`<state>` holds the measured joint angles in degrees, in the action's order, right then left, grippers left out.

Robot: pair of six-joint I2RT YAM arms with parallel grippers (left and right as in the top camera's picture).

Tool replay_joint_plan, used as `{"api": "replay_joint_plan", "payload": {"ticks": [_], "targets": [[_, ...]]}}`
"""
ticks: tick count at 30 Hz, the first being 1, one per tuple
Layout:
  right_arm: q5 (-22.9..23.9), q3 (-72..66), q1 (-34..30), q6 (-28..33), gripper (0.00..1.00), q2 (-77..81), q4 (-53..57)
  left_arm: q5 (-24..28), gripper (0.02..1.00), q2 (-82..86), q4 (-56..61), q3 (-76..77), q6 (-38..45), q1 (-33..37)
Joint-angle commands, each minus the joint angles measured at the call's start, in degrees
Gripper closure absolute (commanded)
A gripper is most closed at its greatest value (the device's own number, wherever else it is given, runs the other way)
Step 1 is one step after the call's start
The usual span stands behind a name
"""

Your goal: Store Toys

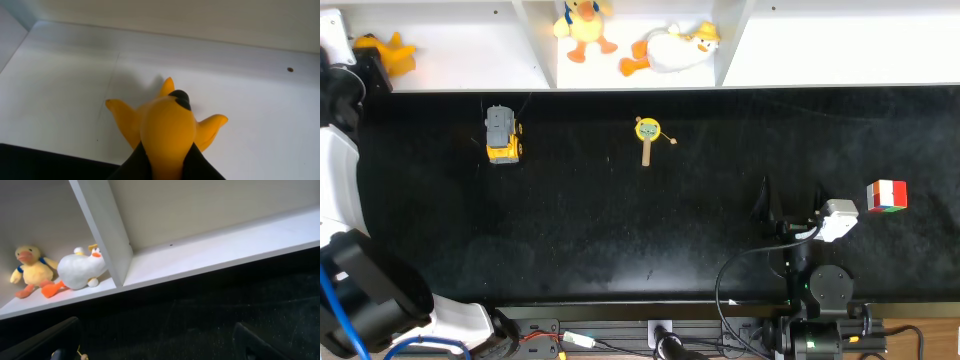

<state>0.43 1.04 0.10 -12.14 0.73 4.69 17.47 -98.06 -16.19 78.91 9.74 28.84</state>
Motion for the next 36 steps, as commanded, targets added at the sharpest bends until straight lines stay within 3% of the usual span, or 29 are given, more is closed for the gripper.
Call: {"api": "replay_joint_plan", "payload": {"ticks": [1, 18, 20, 23, 25, 28, 31, 35, 36], "targets": [[0.26, -0.76, 0.35, 0.15, 0.005, -0.44, -0.26, -0.66, 0.985, -0.76, -0.7, 3.34, -0.61, -0.39], [0.24, -0.76, 0.35, 0.15, 0.005, -0.44, -0.26, 1.44, 0.963, -6.73, 2.54, 3.45, 0.26, -1.51], [0.24, -0.76, 0.35, 0.15, 0.005, -0.46, -0.26, 1.46, 0.776, -7.02, 3.5, 3.45, 0.24, -1.6], [0.24, -0.76, 0.35, 0.15, 0.005, -0.44, -0.26, 1.46, 0.66, -7.19, 4.09, 3.45, 0.24, -1.6], [0.26, -0.76, 0.35, 0.15, 0.007, -0.44, -0.26, 1.46, 0.428, -7.19, 4.07, 3.45, 0.24, -1.6], [0.24, -0.76, 0.35, 0.15, 0.005, -0.44, -0.26, 1.49, 0.272, -7.19, 4.07, 3.45, 0.24, -1.6], [0.24, -0.76, 0.35, 0.15, 0.005, -0.44, -0.26, 1.49, 0.202, -7.19, 4.07, 3.45, 0.24, -1.6], [0.24, -0.76, 0.35, 0.15, 0.005, -0.44, -0.26, 1.49, 0.02, -7.19, 4.09, 3.45, 0.24, -1.6], [0.26, -0.76, 0.35, 0.15, 0.005, -0.44, -0.26, 1.51, 0.02, -7.19, 4.09, 3.45, 0.24, -1.6]]}}
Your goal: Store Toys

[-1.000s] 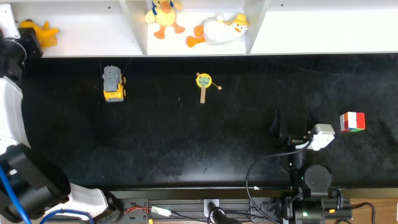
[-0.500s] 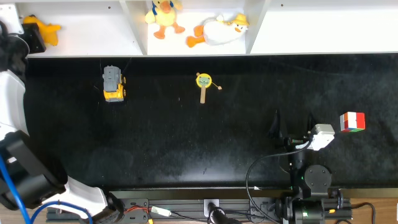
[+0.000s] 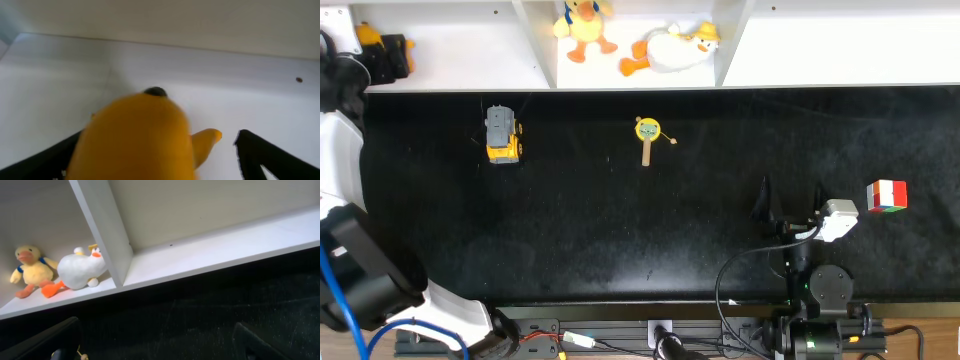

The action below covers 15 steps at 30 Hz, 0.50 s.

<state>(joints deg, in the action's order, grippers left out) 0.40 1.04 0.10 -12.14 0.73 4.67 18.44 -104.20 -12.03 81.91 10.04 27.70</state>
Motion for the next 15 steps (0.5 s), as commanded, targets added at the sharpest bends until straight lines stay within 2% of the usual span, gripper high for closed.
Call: {"api": "replay_joint_plan", "payload": {"ticks": [1, 15], "targets": [[0.28, -0.76, 0.35, 0.15, 0.005, -0.44, -0.24, 0.55, 0.02, -1.05, -0.04, 0.46, -0.07, -0.46], [0.28, -0.76, 0.35, 0.13, 0.005, -0.44, -0.26, 0.55, 0.023, 1.31, -0.37, 1.42, -0.07, -0.46]]}}
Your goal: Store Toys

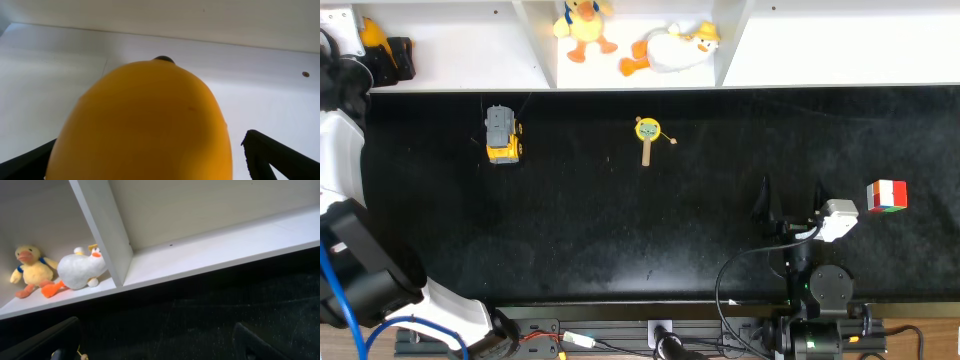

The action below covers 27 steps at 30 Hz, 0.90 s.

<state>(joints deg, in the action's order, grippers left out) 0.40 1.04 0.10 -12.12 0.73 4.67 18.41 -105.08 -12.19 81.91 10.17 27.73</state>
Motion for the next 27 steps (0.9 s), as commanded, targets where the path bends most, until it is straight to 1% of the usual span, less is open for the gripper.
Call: {"api": "replay_joint_plan", "payload": {"ticks": [1, 9, 15, 18, 27], "targets": [[0.26, -0.76, 0.35, 0.11, 0.005, -0.44, -0.26, 0.57, 0.02, 2.67, -0.42, 1.42, -0.2, -0.48], [0.26, -0.76, 0.35, 0.13, 0.007, -0.44, -0.26, -0.83, 0.02, 5.92, -3.93, 1.42, 0.48, -0.35], [0.28, -0.76, 0.35, 0.13, 0.005, -0.44, -0.24, -3.48, 0.02, 7.74, -7.21, 1.42, 0.48, -0.37], [0.28, -0.76, 0.35, 0.13, 0.005, -0.44, -0.24, -5.05, 0.023, 8.83, -10.62, 1.42, 0.44, -0.35], [0.26, -0.76, 0.35, 0.13, 0.005, -0.44, -0.24, -5.05, 0.02, 11.69, -13.7, 1.42, 0.48, -0.37]]}}
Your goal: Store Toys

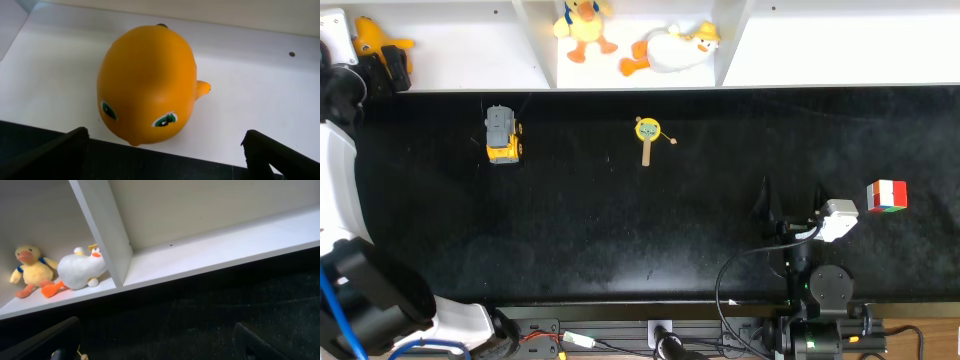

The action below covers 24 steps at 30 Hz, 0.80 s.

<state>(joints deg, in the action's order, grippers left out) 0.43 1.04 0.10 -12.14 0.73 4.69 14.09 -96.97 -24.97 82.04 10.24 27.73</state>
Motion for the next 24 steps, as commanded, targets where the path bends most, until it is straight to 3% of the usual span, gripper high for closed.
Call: {"api": "replay_joint_plan", "payload": {"ticks": [1, 15, 24], "targets": [[0.24, -0.76, 0.35, 0.15, 0.007, -0.44, -0.26, -0.72, 0.02, 3.89, -1.4, 1.29, 0.42, -0.37], [0.26, -0.76, 0.35, 0.15, 0.007, -0.44, -0.26, -0.02, 0.02, 13.33, -15.47, 1.29, 0.85, -0.55], [0.24, -0.76, 0.35, 0.15, 0.005, -0.46, -0.26, 0.59, 0.023, 22.56, -25.99, 1.16, 3.26, -4.87]]}}
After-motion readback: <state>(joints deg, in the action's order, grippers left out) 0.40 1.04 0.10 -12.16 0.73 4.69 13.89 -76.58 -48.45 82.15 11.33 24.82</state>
